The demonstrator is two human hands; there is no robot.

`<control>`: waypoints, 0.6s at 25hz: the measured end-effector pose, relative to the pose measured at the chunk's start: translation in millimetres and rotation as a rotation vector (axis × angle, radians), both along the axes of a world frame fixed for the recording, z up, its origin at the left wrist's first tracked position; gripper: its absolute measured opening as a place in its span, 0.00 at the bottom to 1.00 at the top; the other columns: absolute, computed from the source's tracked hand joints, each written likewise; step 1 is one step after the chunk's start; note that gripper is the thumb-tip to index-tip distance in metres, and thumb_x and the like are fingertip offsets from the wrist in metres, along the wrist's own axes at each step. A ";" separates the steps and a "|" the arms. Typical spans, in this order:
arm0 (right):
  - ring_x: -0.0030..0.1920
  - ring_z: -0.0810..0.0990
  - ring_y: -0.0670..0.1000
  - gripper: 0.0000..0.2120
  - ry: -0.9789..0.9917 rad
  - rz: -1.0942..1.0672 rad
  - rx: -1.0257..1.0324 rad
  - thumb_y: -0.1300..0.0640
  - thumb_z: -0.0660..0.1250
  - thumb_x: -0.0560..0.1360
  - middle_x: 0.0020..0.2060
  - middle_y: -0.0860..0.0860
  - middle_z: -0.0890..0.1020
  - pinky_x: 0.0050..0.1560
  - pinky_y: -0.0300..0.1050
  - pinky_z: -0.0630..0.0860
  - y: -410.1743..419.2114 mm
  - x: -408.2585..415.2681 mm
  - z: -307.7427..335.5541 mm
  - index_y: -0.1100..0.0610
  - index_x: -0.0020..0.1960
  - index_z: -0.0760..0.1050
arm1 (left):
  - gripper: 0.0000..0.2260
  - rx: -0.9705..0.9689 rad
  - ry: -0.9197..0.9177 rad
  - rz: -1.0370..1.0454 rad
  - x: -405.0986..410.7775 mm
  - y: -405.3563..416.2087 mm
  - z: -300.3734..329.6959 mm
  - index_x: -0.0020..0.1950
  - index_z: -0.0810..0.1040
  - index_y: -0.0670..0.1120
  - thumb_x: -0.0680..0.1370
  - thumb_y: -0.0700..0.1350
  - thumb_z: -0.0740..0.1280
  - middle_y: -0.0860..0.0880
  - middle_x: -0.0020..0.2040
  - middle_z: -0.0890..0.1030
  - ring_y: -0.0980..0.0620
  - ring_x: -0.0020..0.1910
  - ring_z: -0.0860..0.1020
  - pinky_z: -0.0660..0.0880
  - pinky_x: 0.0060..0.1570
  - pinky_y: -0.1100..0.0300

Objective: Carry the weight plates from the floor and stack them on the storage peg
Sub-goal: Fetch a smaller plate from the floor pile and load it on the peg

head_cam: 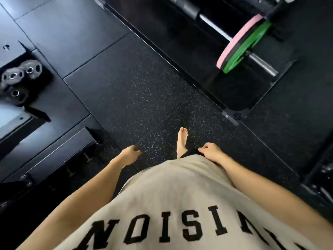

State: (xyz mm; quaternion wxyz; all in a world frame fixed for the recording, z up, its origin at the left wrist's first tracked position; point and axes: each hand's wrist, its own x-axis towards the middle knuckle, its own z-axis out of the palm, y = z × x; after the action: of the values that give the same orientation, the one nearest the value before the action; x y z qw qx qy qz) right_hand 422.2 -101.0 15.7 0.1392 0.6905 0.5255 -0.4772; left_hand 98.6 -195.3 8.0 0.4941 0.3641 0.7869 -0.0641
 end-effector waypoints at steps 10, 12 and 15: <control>0.40 0.78 0.51 0.07 0.032 0.462 -0.036 0.52 0.62 0.81 0.41 0.53 0.80 0.35 0.44 0.73 312.7 -182.1 17.8 0.56 0.48 0.73 | 0.16 0.024 0.130 0.605 -70.9 132.6 4.5 0.62 0.75 0.39 0.80 0.48 0.62 0.38 0.63 0.78 0.39 0.62 0.75 0.70 0.58 0.54; 0.39 0.78 0.52 0.08 0.022 0.562 -0.061 0.52 0.62 0.81 0.41 0.54 0.80 0.35 0.43 0.72 350.2 -234.2 9.9 0.55 0.47 0.72 | 0.16 -0.015 0.099 0.667 -90.8 152.9 -3.6 0.64 0.75 0.39 0.81 0.48 0.61 0.39 0.64 0.77 0.40 0.63 0.75 0.70 0.59 0.54; 0.39 0.77 0.52 0.08 -0.005 0.681 -0.095 0.51 0.63 0.80 0.41 0.54 0.80 0.36 0.43 0.73 393.1 -305.9 -3.7 0.55 0.46 0.73 | 0.17 -0.074 -0.019 0.653 -134.3 182.2 -19.6 0.67 0.74 0.40 0.82 0.48 0.59 0.40 0.67 0.74 0.42 0.66 0.72 0.69 0.62 0.56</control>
State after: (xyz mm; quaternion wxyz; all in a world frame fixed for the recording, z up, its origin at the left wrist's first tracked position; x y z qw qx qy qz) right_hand 116.4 292.1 12.0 0.3239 0.4691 0.7028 -0.4256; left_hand -35.7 -13.1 -11.7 0.5086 0.0750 0.8546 0.0725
